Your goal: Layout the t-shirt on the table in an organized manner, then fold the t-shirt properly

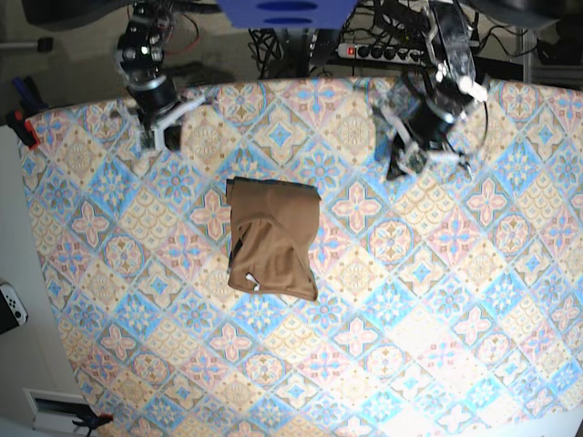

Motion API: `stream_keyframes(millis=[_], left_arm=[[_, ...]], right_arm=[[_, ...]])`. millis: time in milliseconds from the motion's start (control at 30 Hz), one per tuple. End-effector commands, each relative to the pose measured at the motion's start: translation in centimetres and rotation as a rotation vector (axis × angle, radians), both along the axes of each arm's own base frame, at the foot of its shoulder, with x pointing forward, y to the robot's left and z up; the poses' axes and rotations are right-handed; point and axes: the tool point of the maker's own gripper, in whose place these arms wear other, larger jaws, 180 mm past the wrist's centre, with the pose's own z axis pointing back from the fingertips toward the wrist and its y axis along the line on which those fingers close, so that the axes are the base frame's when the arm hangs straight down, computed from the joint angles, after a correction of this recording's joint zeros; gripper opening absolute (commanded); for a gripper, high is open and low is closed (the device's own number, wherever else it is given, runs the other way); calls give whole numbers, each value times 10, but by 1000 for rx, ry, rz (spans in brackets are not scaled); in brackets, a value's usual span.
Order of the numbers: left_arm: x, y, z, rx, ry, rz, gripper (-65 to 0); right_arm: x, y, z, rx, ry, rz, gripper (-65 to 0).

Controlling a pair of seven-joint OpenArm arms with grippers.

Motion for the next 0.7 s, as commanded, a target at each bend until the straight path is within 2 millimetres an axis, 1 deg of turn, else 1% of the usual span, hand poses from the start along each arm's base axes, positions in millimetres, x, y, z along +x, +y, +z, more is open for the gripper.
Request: stream_keyframes(millis=[0,33,100,133,233,333,400,467,500,567,600,667], left_arm=[[0,-2,14,-39,-64,5,-650],[-8,1,15,-63,-76,19,-650],[-20,0,23,-155,-116,64,-650],[-26,3,27,-195,-139,98,-650],[-43,14,31,-243,-167,163,-650],[-66,14,28,-266,-148,180,-650],[-82,11,27,-288,-138,184,-650],[-99,12,20,-316,-119,205,-650],[-106,13,16,-330,-110,226,-650],[-121,16,5,-361,-92,267,-650],[-132,17,-3,-376,-70,292,-650],[-150,20,-13,-404,-50,330,-650]], right_arm=[[-2,2,10,11,-49,7,-650],[-9,-1,12,10,-69,-3,-650],[-14,-8,22,22,-138,-30,-650],[-16,-10,28,41,-174,-48,-650],[-32,-26,41,101,-242,-132,-650],[-50,-38,48,129,-272,-188,-650],[-56,-40,53,130,-301,-197,-650],[-58,-43,62,125,-346,-203,-650],[-63,-47,64,114,-351,-211,-650],[-78,-51,57,111,-321,-229,-650],[-83,-53,54,109,-303,-234,-650],[-88,-53,50,109,-284,-238,-650]])
